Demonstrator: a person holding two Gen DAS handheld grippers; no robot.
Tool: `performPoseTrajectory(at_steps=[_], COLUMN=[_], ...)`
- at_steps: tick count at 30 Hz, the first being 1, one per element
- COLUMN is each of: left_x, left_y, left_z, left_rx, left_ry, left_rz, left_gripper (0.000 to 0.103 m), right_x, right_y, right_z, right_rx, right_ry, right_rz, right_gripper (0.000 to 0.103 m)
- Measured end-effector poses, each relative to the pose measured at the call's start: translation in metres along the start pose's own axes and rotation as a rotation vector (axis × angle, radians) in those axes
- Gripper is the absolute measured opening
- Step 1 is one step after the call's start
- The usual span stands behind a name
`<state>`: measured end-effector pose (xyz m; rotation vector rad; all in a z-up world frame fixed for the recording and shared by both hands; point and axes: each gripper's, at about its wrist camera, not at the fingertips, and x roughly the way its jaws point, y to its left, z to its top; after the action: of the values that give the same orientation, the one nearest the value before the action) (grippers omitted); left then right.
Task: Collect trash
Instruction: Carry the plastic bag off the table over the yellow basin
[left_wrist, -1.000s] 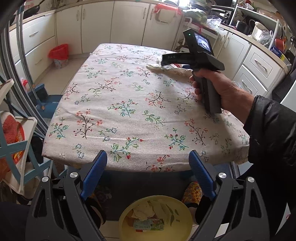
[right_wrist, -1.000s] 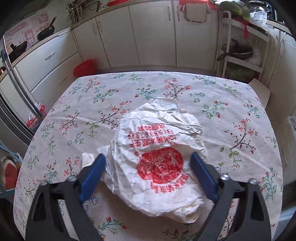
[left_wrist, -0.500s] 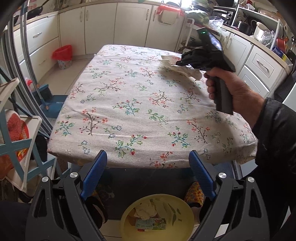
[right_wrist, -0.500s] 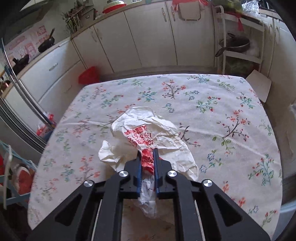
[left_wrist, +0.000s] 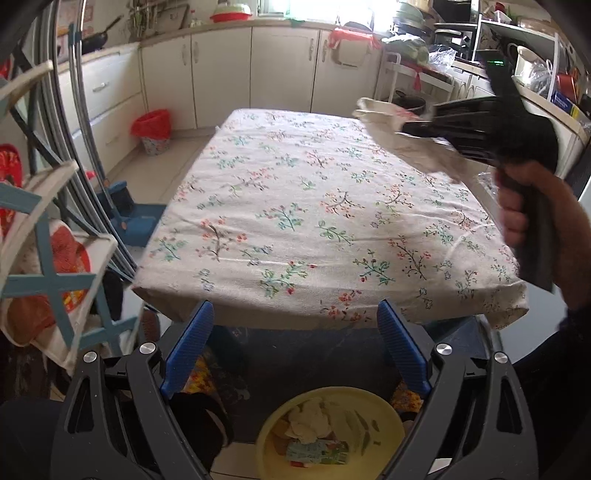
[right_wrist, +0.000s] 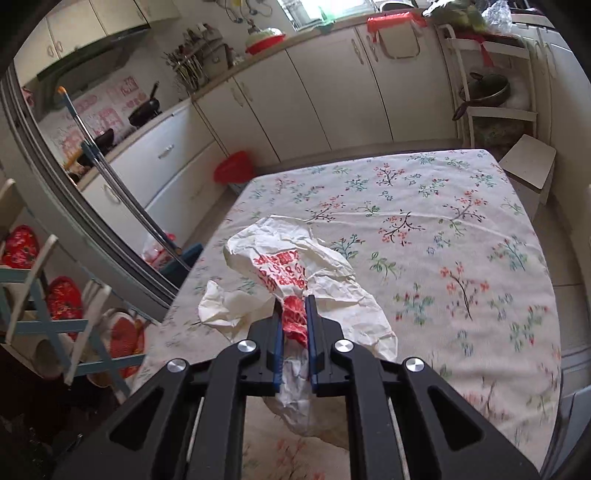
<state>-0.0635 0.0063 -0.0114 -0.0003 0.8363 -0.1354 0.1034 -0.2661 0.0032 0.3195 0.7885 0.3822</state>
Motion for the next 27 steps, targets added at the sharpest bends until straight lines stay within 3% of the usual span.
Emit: performPoseTrajectory(at_steps=[10, 19, 27], left_x=[-0.005, -0.007, -0.013], left_y=[-0.002, -0.004, -0.001], left_z=[0.002, 0.001, 0.000], left_rx=[0.020, 0.040, 0.041], left_ry=[-0.047, -0.063, -0.084], left_rz=[0.040, 0.060, 0.088], left_gripper=[0.086, 0.086, 0.087], right_x=[-0.045, -0.060, -0.065], right_y=[-0.003, 0.002, 0.015], right_z=[-0.053, -0.078, -0.126], right_rx=[0.108, 0.153, 0.155], right_ry=[-0.039, -0.046, 0.034], right_rz=[0.080, 0.147, 0.178], right_gripper=[0.012, 0.012, 0.012])
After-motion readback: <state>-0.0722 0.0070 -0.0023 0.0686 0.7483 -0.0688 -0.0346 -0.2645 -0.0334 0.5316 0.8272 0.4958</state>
